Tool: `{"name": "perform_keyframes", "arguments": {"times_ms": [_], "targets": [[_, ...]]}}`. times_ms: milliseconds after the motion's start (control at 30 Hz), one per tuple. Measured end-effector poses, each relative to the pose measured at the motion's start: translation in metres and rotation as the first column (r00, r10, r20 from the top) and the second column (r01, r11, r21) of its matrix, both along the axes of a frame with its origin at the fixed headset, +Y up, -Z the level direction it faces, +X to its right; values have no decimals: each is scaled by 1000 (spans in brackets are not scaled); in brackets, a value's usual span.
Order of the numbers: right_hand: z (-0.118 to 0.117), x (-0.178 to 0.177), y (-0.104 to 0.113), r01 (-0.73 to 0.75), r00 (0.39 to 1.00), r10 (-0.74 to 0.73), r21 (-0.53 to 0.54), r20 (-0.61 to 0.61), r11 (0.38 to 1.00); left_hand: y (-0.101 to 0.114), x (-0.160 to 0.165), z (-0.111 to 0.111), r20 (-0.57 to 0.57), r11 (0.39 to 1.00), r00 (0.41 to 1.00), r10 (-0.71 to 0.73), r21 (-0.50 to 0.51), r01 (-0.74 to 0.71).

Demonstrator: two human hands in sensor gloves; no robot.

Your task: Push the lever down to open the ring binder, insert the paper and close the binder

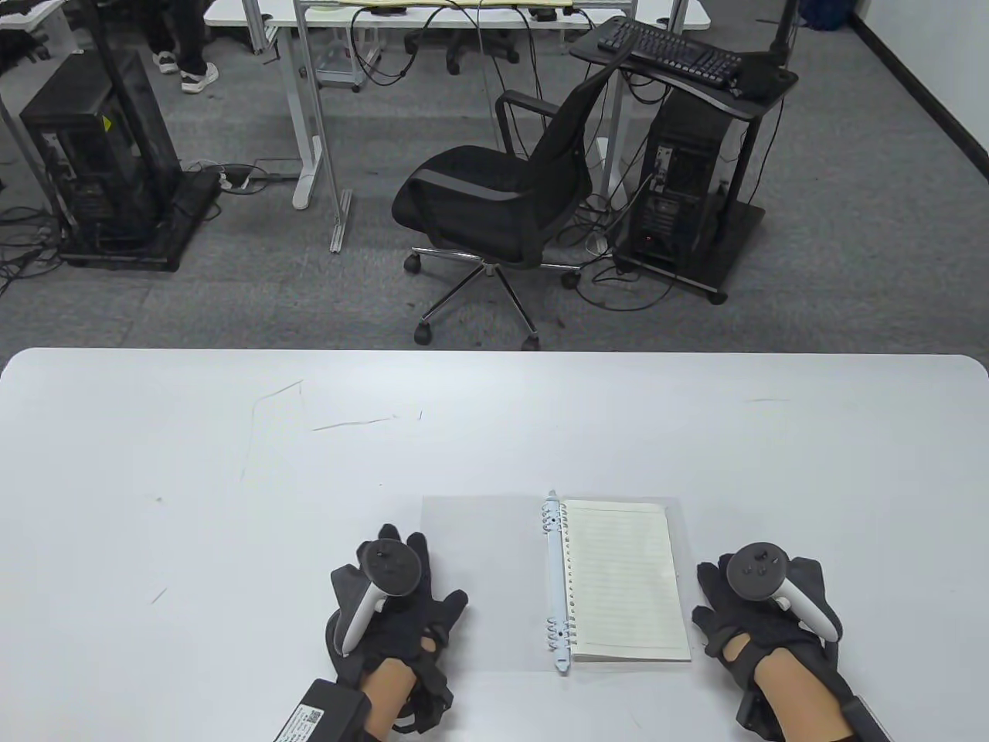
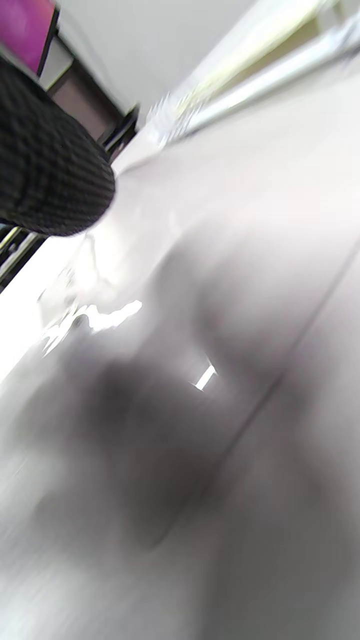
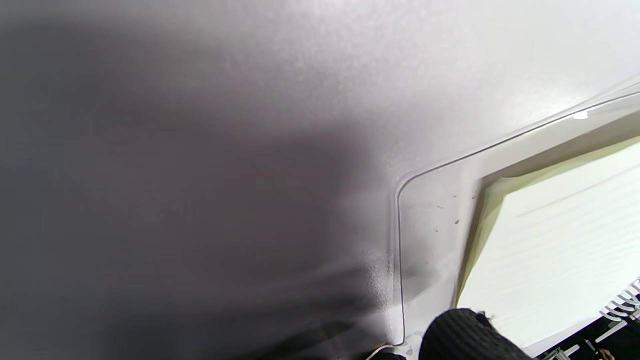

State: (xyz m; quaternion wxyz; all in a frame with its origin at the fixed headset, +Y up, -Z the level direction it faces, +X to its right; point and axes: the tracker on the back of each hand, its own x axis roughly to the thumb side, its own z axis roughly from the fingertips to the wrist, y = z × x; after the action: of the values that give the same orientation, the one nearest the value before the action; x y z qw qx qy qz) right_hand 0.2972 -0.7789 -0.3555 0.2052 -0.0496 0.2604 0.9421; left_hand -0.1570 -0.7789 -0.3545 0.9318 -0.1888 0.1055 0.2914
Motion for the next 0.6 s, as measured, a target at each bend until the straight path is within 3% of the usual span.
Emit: {"name": "perform_keyframes", "arguments": {"times_ms": [200,433,600], "targets": [[-1,1,0,7,1000,-7,-3,-4,1000,-20,-17,-7,-76,992,995,66,-102,-74],[0,2,1,16,1000,-16,-7,-2,1000,-22,-22,-9,-148,982,974,172,-52,-181],[-1,3,1,33,999,-33,-10,1,999,-17,-24,-7,-164,994,984,67,-69,-79]]}}
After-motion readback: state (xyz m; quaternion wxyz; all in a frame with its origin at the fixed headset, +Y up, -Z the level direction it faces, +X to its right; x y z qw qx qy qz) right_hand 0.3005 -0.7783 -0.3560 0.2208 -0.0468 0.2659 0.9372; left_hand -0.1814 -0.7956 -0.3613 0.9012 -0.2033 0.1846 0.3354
